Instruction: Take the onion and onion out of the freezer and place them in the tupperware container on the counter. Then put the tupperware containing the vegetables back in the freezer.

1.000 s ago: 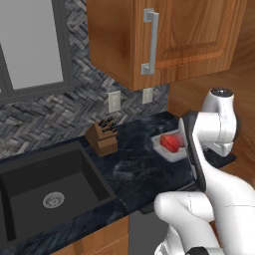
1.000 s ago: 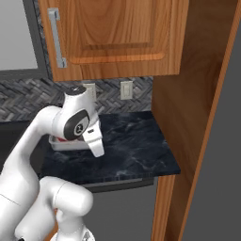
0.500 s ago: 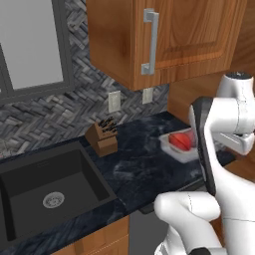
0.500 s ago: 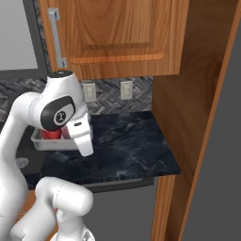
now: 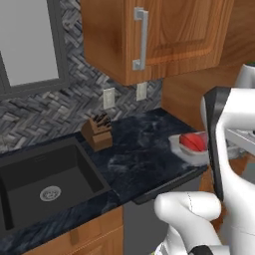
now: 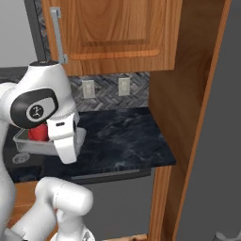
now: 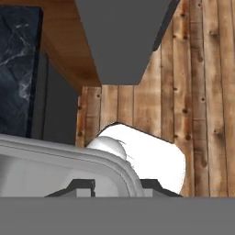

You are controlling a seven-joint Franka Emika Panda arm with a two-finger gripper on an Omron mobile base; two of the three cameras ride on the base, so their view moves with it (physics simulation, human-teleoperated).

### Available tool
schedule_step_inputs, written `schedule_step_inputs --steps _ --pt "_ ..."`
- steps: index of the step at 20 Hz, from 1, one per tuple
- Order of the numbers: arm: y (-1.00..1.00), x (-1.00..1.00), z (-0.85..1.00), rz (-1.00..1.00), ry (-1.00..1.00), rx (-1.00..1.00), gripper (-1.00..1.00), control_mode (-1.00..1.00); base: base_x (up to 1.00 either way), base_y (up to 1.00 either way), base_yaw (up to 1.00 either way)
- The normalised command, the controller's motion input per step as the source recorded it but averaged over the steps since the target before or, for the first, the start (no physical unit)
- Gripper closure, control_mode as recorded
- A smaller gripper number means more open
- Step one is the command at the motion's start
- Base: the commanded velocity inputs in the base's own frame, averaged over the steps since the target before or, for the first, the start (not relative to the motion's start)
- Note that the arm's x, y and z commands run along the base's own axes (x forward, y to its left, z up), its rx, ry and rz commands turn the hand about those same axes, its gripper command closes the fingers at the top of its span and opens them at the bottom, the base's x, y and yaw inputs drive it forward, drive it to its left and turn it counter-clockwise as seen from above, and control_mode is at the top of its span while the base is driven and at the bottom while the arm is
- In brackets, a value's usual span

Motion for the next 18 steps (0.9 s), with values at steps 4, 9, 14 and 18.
schedule_step_inputs --steps 4,9,14,18 --pt "0.0 0.0 0.0 0.0 0.0 0.0 1.0 1.0 -1.0 0.0 -0.17" --pt "0.0 0.0 0.0 0.0 0.0 0.0 1.0 1.0 -1.0 -0.04 -0.18" --pt "0.0 0.0 0.0 0.0 0.0 0.0 1.0 1.0 -0.72 -0.59 -0.03" --pt "0.0 0.0 0.0 0.0 0.0 0.0 1.0 1.0 -0.01 -1.0 0.12"
